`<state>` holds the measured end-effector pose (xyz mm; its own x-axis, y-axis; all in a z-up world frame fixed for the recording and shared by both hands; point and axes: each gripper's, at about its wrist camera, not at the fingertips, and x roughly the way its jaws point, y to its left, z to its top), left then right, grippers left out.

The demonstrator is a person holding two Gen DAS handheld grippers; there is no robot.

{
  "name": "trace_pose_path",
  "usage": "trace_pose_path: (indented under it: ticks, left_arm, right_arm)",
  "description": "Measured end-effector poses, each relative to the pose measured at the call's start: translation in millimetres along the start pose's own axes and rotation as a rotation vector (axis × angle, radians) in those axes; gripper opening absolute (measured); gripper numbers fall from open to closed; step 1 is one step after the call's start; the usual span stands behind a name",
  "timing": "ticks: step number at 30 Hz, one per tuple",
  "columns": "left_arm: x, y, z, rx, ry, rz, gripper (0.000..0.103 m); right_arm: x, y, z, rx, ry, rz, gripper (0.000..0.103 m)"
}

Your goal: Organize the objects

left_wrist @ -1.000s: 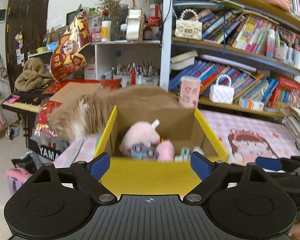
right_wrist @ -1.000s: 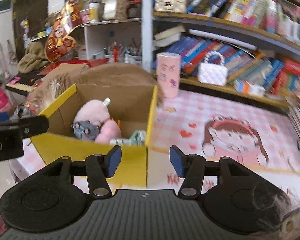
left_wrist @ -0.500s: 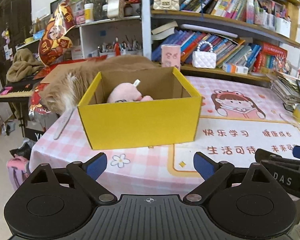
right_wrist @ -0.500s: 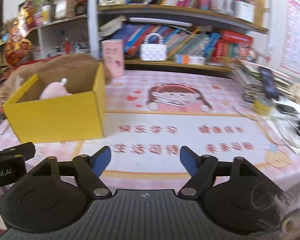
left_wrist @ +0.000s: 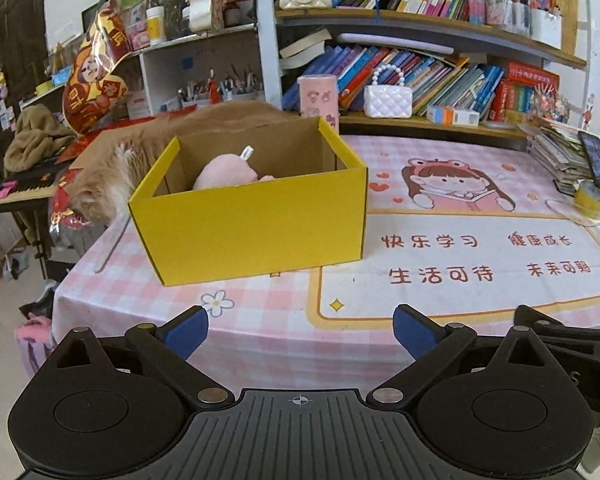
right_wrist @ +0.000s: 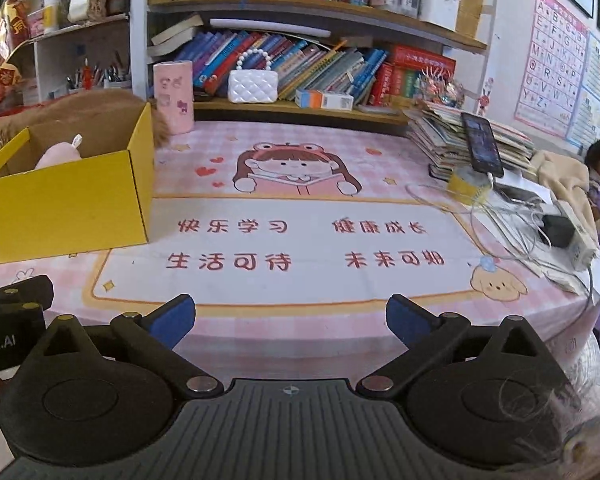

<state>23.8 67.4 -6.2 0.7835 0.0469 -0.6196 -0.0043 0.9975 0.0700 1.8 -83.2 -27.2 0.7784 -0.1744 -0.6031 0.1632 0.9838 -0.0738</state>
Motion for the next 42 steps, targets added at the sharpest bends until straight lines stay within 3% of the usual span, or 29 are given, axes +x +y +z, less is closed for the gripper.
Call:
trace_pose_path:
  ticks: [5,18,42]
  left_arm:
    - [3,-2,0,-0.020,0.035,-0.004,0.100]
    - [1,-14,1,0.034,0.012,0.048,0.100]
    - [6,-13,-4,0.012,0.046,0.042,0.100]
  right_arm:
    - [-1,-3,1,-0.010,-0.009,-0.011,0.103]
    - [-1,-6,3,0.009,0.004,-0.020,0.103]
    - [1,-4,3,-0.003,0.022,-0.026,0.103]
